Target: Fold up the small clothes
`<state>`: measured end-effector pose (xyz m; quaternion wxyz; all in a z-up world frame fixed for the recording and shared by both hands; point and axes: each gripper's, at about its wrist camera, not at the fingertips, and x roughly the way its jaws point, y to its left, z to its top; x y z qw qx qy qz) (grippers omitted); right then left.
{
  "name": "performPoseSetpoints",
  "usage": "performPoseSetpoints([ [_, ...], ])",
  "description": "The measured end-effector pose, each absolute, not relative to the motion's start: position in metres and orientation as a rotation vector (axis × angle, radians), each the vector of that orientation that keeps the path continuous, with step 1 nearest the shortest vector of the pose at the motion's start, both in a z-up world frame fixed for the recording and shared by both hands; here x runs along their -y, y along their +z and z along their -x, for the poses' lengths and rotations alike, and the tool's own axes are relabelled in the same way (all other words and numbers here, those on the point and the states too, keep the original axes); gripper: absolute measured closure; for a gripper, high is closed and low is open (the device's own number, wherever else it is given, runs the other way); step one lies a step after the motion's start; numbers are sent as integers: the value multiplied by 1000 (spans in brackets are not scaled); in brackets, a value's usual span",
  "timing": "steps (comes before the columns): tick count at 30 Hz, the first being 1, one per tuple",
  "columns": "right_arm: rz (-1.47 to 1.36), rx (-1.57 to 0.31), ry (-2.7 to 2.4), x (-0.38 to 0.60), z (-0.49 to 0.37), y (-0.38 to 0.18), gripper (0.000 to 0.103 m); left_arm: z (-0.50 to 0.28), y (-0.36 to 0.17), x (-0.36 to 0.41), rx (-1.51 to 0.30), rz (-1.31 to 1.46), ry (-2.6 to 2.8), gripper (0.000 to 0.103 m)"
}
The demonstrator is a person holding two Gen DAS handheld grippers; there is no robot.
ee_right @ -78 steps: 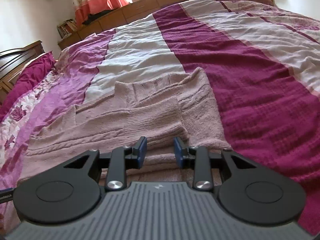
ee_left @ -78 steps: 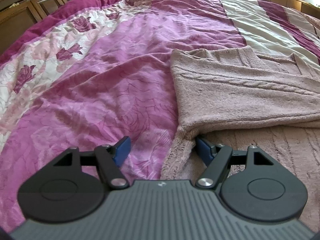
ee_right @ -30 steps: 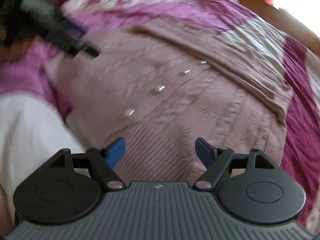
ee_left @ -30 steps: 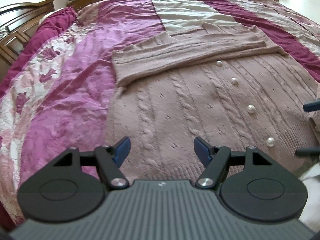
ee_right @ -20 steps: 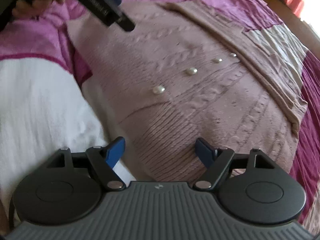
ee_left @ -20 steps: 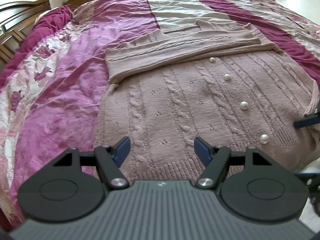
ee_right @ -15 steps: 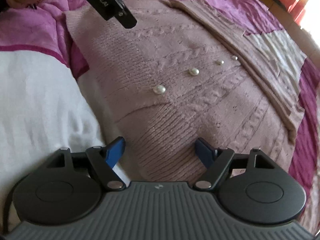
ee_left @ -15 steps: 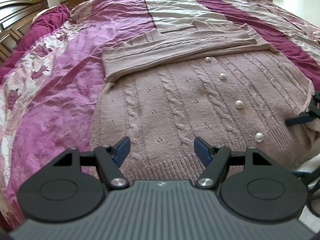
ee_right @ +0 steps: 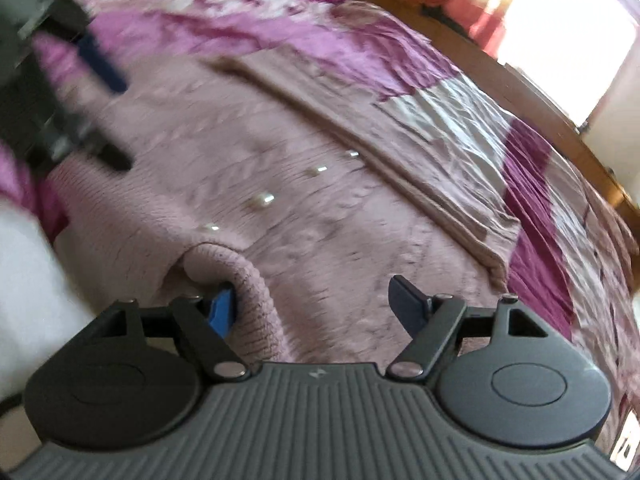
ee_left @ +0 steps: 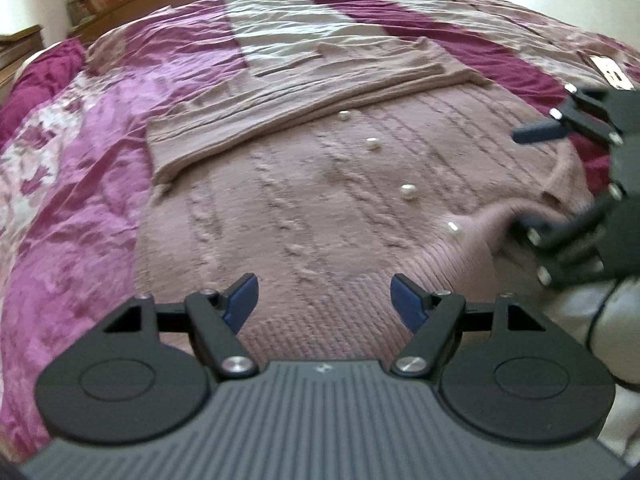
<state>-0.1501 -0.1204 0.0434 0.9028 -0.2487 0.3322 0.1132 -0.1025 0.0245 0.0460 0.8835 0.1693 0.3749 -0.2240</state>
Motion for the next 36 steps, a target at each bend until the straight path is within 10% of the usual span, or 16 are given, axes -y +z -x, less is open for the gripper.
performPoseSetpoints([
  [24, 349, -726, 200, 129, 136, 36, 24, 94, 21, -6, -820, -474, -428, 30],
  [26, 360, -732, 215, 126, 137, 33, 30, 94, 21, -5, -819, -467, -431, 35],
  [31, 384, -732, 253, 120, 140, 32, 53, 99, 22, 1, -815, -451, -502, 83],
  [36, 386, -716, 283, 116, 143, 38, 80, 98, 35, 4, -771, -414, -506, 89],
])
